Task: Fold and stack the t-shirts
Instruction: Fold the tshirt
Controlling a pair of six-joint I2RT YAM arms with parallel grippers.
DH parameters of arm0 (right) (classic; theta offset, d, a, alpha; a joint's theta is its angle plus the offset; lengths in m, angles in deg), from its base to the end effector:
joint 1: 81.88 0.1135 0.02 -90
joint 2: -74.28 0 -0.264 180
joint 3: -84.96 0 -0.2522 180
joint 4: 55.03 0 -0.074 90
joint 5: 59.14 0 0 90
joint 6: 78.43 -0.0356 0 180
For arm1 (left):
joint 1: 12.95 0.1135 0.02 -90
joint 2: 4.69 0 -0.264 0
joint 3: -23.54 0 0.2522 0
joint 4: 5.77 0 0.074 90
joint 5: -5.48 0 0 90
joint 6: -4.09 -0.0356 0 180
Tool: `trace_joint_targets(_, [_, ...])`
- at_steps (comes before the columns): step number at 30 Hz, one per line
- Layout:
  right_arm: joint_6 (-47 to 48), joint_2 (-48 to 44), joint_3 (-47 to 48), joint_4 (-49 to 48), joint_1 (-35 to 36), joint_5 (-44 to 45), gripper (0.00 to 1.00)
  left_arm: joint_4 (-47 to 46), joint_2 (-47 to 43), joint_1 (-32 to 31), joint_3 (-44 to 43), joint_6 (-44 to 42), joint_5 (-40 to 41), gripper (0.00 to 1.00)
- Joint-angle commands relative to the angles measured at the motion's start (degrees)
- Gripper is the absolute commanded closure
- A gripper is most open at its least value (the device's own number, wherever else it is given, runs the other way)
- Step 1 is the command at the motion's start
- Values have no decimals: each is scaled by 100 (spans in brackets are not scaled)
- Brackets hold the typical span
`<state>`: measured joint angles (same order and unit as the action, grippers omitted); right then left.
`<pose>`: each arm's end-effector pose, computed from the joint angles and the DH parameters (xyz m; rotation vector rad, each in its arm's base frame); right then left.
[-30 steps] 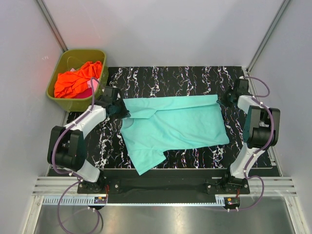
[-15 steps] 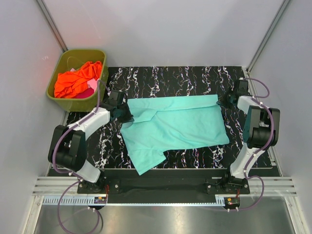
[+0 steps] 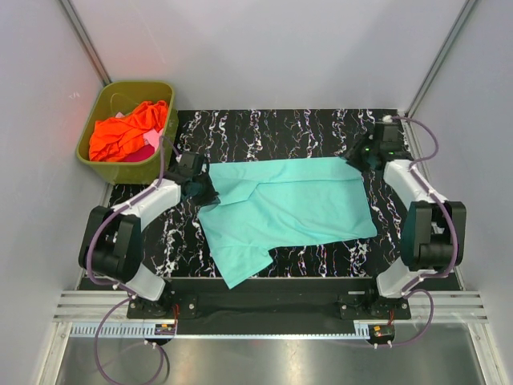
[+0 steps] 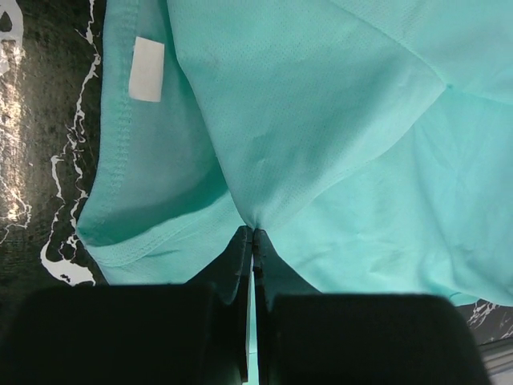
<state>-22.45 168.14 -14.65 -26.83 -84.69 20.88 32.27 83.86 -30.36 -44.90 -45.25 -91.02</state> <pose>0.3644 -0.0117 0.2456 0.6495 2.2399 0.4772 0.2925 -0.0960 0.1978 -0.4947 2.6191 -0.5014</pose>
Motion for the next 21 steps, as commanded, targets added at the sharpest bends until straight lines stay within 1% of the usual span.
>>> trace_joint_targets(1, [-612,-325,-89,15,789,-4,57,-273,-259,9,-35,274,-254,100])
trace_joint_targets(3, [-816,-404,-159,-63,1071,162,53,-344,-295,-52,0,415,-281,100])
trace_joint_targets(4, [-904,-413,-177,-107,1333,250,53,-414,-286,-78,62,459,-220,100])
trace_joint_targets(5, [-922,-387,-177,-125,1449,390,53,-449,-295,-122,97,503,-176,100])
trace_joint_targets(9, [-1010,-97,-71,-143,1853,339,53,-695,-163,-175,325,688,-220,100])
trace_joint_targets(12, [-1150,26,-45,-187,2240,426,53,-766,-75,-228,501,750,-97,100])
trace_joint_targets(17, [-1844,272,-54,-467,2750,549,54,-845,-49,-245,739,741,44,100])
trace_joint_targets(21, [-2205,623,-45,-881,3373,769,55,-845,-154,-237,669,732,132,100])
